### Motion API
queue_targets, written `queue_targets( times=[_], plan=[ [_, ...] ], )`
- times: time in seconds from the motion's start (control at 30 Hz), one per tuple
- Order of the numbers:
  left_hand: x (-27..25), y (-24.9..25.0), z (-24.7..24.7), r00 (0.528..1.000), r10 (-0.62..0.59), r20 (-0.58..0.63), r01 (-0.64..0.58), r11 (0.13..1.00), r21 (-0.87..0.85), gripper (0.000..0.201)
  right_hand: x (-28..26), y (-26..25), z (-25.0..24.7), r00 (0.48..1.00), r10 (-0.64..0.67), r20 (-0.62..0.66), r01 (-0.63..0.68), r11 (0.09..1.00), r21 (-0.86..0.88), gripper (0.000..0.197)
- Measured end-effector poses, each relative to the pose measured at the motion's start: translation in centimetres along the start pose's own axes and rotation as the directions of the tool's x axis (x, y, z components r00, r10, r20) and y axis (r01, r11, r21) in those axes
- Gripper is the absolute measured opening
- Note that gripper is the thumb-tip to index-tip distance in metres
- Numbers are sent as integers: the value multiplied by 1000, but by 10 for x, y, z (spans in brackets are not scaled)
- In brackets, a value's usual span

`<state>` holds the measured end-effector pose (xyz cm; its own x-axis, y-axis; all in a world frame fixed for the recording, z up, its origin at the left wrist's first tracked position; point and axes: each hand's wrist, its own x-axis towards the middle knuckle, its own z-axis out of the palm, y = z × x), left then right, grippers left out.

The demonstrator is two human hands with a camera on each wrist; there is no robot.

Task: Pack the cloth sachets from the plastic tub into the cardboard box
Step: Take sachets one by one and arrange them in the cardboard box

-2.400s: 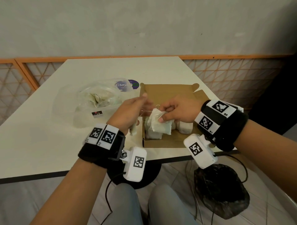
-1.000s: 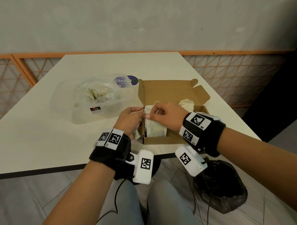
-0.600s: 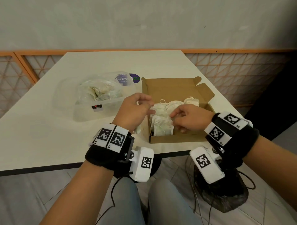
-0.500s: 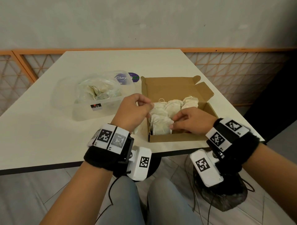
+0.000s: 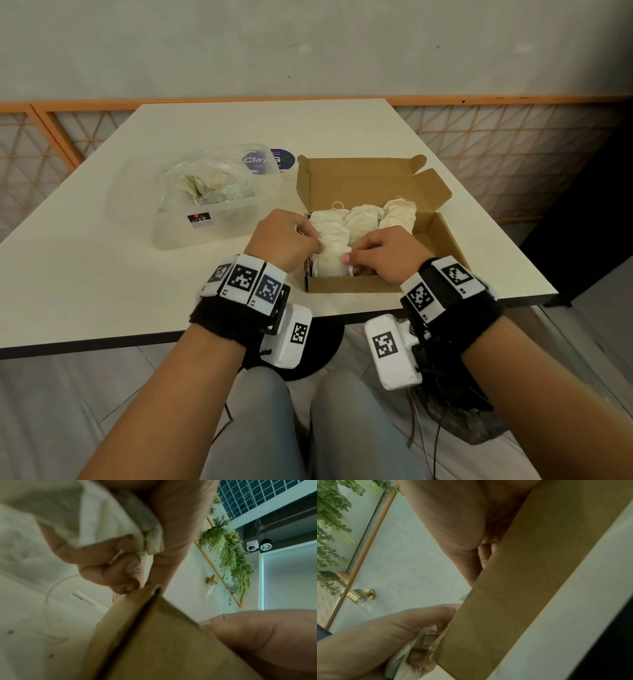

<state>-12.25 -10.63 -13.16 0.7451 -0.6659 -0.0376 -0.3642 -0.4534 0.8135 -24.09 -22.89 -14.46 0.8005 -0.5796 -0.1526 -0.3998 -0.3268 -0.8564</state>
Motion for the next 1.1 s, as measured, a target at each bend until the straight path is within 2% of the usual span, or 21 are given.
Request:
queue_targets(
  times=[0.1,0.17,0.2,0.27,0.3,0.33,0.37,0.43,0.47,0.53,0.6,0.67,0.8,0.9,0.97,1.03,1.1],
  plan=[
    [0,3,-3,997,-9,-78,-1,992,-128,6,1,0,-2,1000,18,1,-18,1000,-25,21],
    [-1,7,-8,987,-86,-134,29,925,-379,9,1,-1,-7,997,2,-77,2,999,54,25],
    [-2,9,-10,980,-156,-121,66,836,-545,16,-1,-3,-9,988,-11,-156,33,990,136,25],
    [-5,13,-11,968,-253,3,137,516,-845,19,-10,-11,-12,944,-86,-318,163,961,225,19],
    [-7,16,-9,962,-264,68,162,352,-922,18,-17,-17,-11,939,-138,-314,218,947,237,16],
    [-8,19,-7,958,-261,117,184,248,-951,17,-23,-23,-9,950,-203,-239,263,929,259,15],
    [-8,22,-3,956,-256,144,201,213,-956,18,-29,-29,-6,959,-260,-112,282,917,281,18],
    [-9,28,5,952,-248,178,236,230,-944,21,-34,-33,1,940,-326,104,297,928,225,35],
    [-10,32,8,949,-242,203,261,235,-936,23,-32,-31,4,930,-339,143,317,935,158,42],
    [-12,38,12,936,-211,282,322,193,-927,23,-26,-26,6,936,-342,89,331,937,112,40],
    [-13,41,14,925,-164,343,364,124,-923,23,-20,-22,2,954,-297,25,282,926,250,25],
    [-13,41,15,923,-135,360,376,119,-919,22,-17,-20,-3,963,-270,17,244,892,380,15],
    [-8,40,17,945,-91,315,327,205,-923,28,-11,-15,-14,980,-198,-19,172,794,583,14],
    [-2,38,17,961,-78,266,276,195,-941,26,-12,-16,-22,986,-167,-6,115,656,746,18],
    [3,37,15,974,-112,196,215,193,-957,25,-12,-17,-27,986,-163,-23,112,561,820,20],
    [6,37,12,980,-120,160,185,243,-952,21,-10,-19,-32,984,-171,-50,131,508,851,22],
    [7,38,11,977,-78,198,213,349,-913,17,-7,-22,-34,985,-157,-75,143,482,864,21]
  ],
)
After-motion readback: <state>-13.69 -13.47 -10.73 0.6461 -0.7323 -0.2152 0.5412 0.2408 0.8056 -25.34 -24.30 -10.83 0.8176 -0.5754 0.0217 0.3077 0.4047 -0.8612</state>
